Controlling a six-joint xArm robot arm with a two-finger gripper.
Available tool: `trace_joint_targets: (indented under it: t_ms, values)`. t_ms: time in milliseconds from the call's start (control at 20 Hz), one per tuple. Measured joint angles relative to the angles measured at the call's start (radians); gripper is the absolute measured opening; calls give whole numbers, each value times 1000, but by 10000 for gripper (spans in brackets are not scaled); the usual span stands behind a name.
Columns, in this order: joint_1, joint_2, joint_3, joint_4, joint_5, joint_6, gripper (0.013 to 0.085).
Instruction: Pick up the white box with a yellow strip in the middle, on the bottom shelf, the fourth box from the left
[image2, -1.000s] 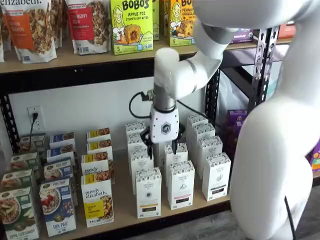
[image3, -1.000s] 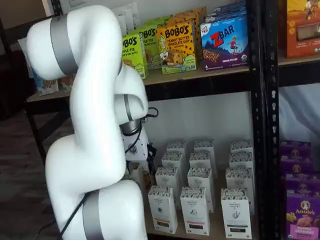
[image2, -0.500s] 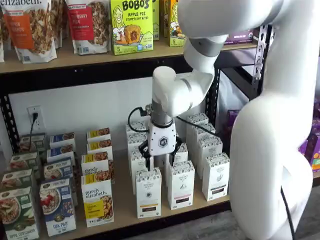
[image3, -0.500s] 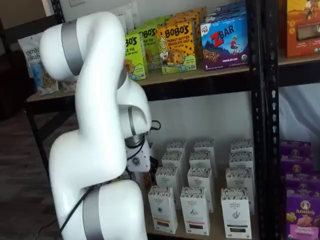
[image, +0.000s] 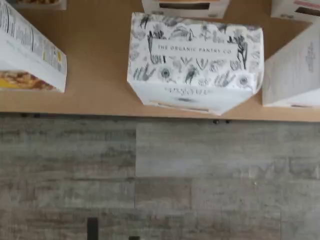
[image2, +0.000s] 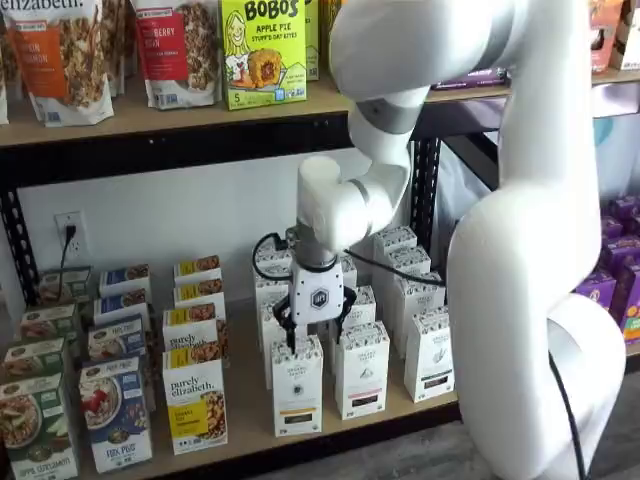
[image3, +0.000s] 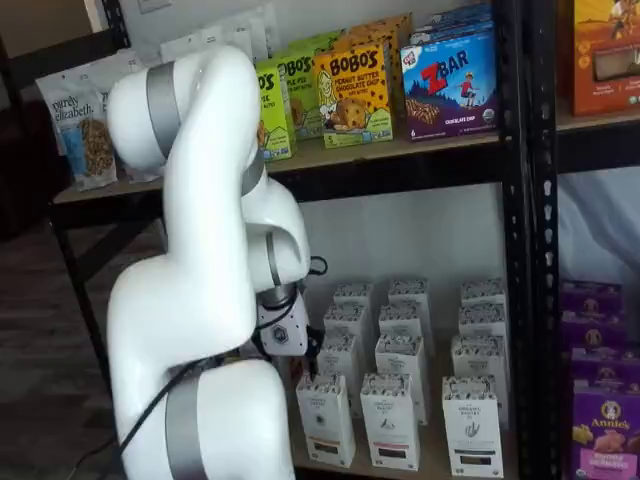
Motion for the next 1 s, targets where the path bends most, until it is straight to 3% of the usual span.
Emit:
trace_joint_targets:
  t_ms: [250, 600, 700, 1000]
  values:
    - [-11, 86, -74, 4, -14, -15, 850]
    - [-27, 172, -159, 65, -25, -87, 850]
    - [-34, 194, -186, 42, -20, -73, 850]
    - [-52, 230, -233, 44, -21, -94, 850]
